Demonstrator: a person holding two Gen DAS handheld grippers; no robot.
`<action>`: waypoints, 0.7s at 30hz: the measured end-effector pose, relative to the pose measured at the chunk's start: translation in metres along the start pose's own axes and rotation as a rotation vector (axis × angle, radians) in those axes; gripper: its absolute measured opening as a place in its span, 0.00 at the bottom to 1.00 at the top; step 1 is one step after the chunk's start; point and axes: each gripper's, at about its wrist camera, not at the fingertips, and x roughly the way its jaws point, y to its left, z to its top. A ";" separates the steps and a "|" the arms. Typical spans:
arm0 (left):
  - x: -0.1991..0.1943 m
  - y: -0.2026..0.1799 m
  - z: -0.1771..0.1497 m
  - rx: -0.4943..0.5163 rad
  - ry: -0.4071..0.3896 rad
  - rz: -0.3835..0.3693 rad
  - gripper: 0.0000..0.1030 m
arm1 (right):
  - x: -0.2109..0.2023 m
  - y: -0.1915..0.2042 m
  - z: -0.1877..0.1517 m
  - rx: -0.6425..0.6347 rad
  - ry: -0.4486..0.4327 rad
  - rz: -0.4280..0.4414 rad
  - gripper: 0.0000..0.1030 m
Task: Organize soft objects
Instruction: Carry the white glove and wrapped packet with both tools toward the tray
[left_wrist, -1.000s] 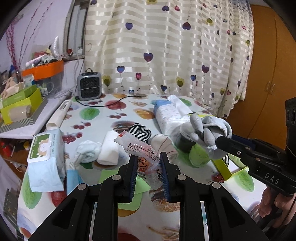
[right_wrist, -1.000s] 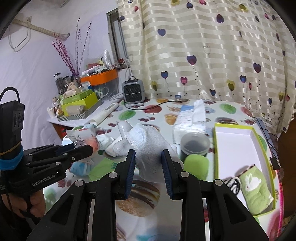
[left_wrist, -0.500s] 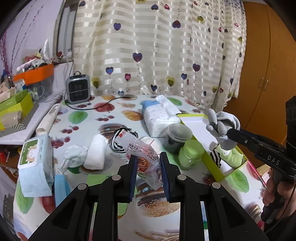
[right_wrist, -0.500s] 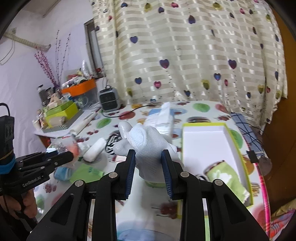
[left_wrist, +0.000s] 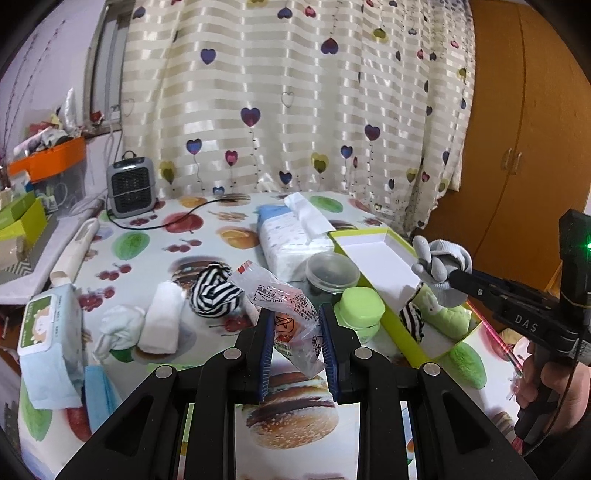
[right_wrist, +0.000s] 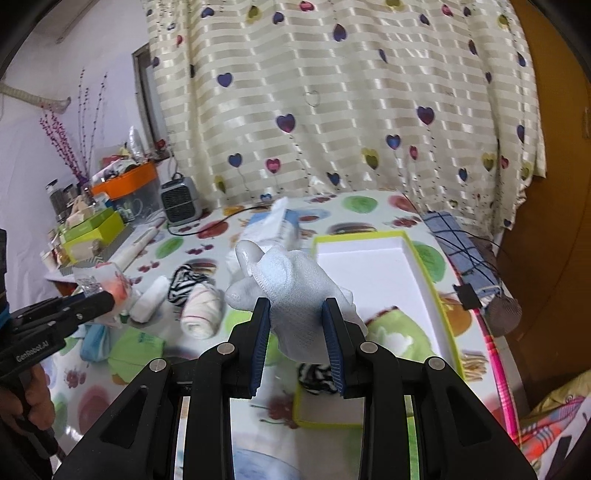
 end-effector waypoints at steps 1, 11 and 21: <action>0.001 -0.002 0.000 0.003 0.002 -0.003 0.22 | 0.001 -0.003 -0.002 0.004 0.005 -0.006 0.29; 0.017 -0.015 0.001 0.024 0.023 -0.030 0.22 | 0.019 -0.031 -0.024 0.038 0.093 -0.059 0.29; 0.028 -0.025 0.001 0.037 0.043 -0.049 0.22 | 0.038 -0.038 -0.035 0.024 0.159 -0.069 0.29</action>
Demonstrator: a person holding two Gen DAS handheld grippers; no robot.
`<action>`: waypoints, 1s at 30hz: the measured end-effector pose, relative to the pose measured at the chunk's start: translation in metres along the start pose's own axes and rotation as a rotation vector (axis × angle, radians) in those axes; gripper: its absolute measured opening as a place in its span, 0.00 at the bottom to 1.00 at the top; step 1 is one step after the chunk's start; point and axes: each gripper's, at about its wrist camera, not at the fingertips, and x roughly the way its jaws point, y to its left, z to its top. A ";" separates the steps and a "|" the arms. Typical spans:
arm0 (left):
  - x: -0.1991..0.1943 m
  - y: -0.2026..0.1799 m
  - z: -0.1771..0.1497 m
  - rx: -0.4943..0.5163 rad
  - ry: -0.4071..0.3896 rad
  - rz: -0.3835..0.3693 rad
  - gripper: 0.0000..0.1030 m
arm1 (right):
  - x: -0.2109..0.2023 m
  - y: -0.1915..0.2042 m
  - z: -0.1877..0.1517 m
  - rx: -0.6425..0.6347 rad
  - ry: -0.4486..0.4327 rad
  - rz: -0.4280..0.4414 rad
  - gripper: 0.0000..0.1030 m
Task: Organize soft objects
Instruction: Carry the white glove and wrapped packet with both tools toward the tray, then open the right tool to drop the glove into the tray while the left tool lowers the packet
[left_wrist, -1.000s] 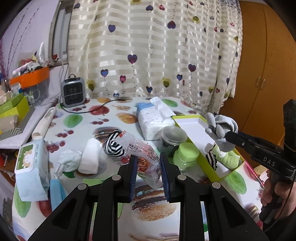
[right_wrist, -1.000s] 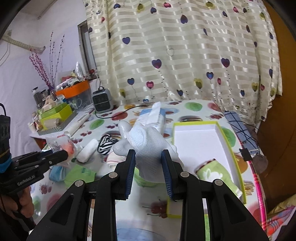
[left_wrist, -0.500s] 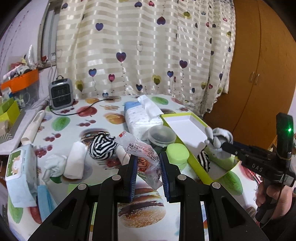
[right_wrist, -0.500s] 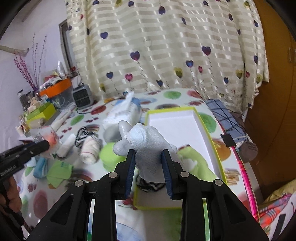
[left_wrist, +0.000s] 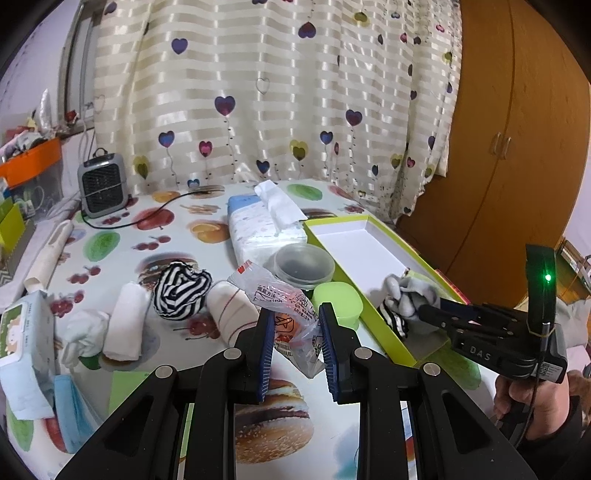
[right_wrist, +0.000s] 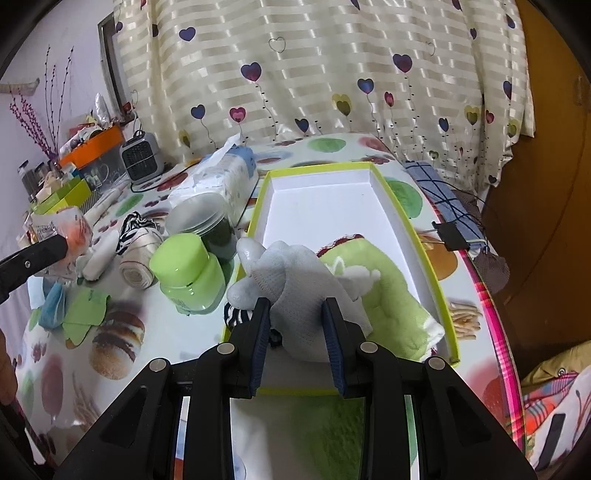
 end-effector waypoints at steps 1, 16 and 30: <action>0.001 0.000 0.000 0.001 0.001 -0.001 0.22 | 0.001 0.000 0.001 0.000 -0.001 0.001 0.29; 0.008 -0.015 0.002 0.034 0.013 -0.033 0.22 | 0.000 0.003 0.017 0.008 -0.064 -0.021 0.29; 0.013 -0.028 0.004 0.063 0.029 -0.065 0.22 | -0.006 0.004 0.011 -0.039 -0.061 0.001 0.39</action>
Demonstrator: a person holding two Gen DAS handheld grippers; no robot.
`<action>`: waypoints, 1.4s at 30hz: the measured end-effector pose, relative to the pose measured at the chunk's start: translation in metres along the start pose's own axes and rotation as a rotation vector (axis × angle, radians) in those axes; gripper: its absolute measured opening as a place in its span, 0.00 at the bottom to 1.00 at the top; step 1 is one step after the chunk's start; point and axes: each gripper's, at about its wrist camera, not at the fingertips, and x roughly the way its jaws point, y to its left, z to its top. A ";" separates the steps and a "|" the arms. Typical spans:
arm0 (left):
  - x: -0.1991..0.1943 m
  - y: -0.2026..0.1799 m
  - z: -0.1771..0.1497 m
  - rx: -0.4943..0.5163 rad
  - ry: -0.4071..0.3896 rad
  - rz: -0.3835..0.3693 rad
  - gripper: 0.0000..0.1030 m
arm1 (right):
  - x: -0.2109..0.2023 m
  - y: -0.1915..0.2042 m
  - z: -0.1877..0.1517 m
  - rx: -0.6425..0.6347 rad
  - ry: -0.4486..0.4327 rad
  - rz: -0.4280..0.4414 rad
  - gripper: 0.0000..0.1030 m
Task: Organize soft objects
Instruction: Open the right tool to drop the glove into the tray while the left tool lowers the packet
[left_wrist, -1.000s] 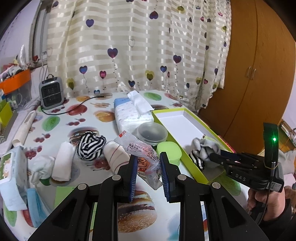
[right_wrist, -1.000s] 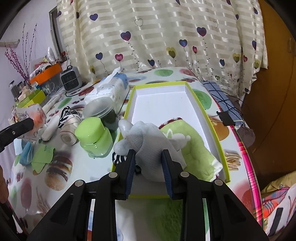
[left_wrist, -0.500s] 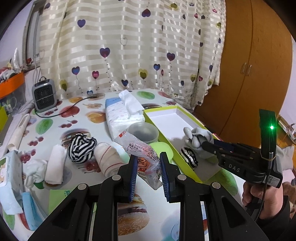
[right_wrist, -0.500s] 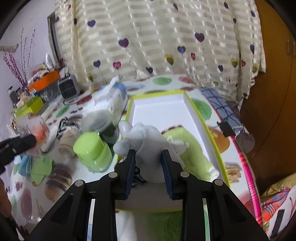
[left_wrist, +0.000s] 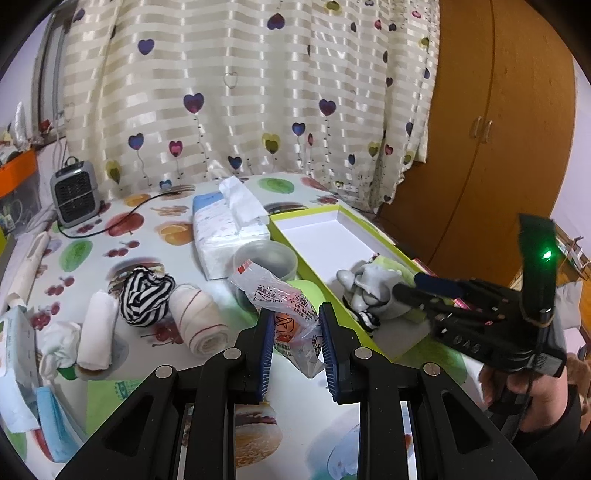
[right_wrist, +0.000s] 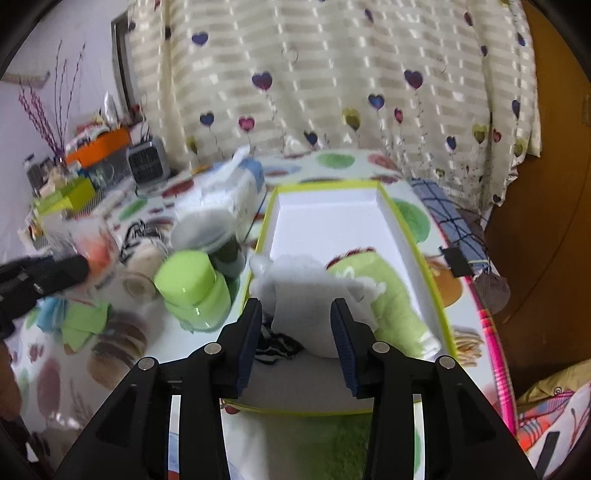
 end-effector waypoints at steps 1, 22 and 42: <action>0.000 -0.002 0.000 0.002 0.000 -0.005 0.22 | -0.005 -0.002 0.001 0.006 -0.015 -0.005 0.39; 0.066 -0.081 0.003 0.155 0.110 -0.289 0.22 | -0.036 -0.053 -0.014 0.135 -0.025 -0.088 0.39; 0.052 -0.063 -0.008 0.114 0.108 -0.278 0.42 | -0.037 -0.045 -0.014 0.117 -0.039 -0.029 0.39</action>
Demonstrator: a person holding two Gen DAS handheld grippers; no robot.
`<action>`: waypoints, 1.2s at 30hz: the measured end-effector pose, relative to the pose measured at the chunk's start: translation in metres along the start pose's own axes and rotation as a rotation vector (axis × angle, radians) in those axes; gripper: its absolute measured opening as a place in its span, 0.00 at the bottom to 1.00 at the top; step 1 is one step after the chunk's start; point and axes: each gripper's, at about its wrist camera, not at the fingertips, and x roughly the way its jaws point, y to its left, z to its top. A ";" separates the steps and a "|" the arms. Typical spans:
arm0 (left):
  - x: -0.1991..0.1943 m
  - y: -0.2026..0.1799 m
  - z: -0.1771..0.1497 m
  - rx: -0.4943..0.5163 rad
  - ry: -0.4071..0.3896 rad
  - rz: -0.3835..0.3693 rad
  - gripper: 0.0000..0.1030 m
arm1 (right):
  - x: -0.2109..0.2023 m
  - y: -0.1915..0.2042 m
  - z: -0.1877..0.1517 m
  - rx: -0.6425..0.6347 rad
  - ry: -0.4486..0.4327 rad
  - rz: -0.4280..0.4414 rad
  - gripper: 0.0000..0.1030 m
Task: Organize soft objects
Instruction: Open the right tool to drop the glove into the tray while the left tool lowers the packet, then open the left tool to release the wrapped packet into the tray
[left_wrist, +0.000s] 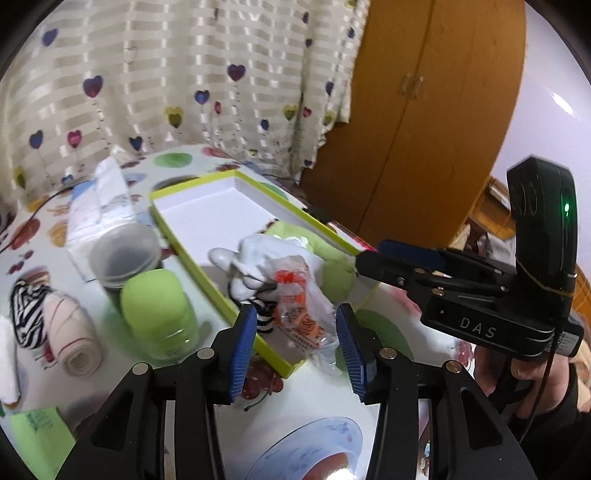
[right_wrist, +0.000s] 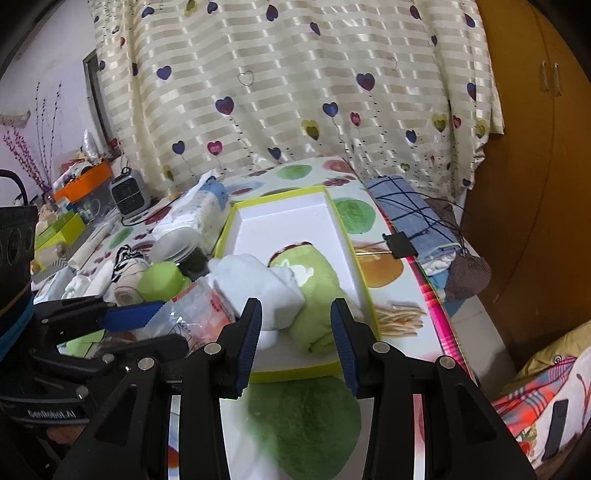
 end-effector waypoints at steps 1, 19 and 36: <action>-0.003 0.002 0.000 -0.008 -0.008 0.003 0.42 | -0.001 0.000 0.000 0.001 -0.002 0.002 0.39; -0.046 0.037 -0.012 -0.116 -0.083 0.085 0.42 | 0.029 0.041 -0.014 -0.163 0.096 -0.026 0.39; -0.073 0.058 -0.033 -0.182 -0.124 0.093 0.42 | 0.001 0.064 -0.014 -0.253 0.035 -0.049 0.39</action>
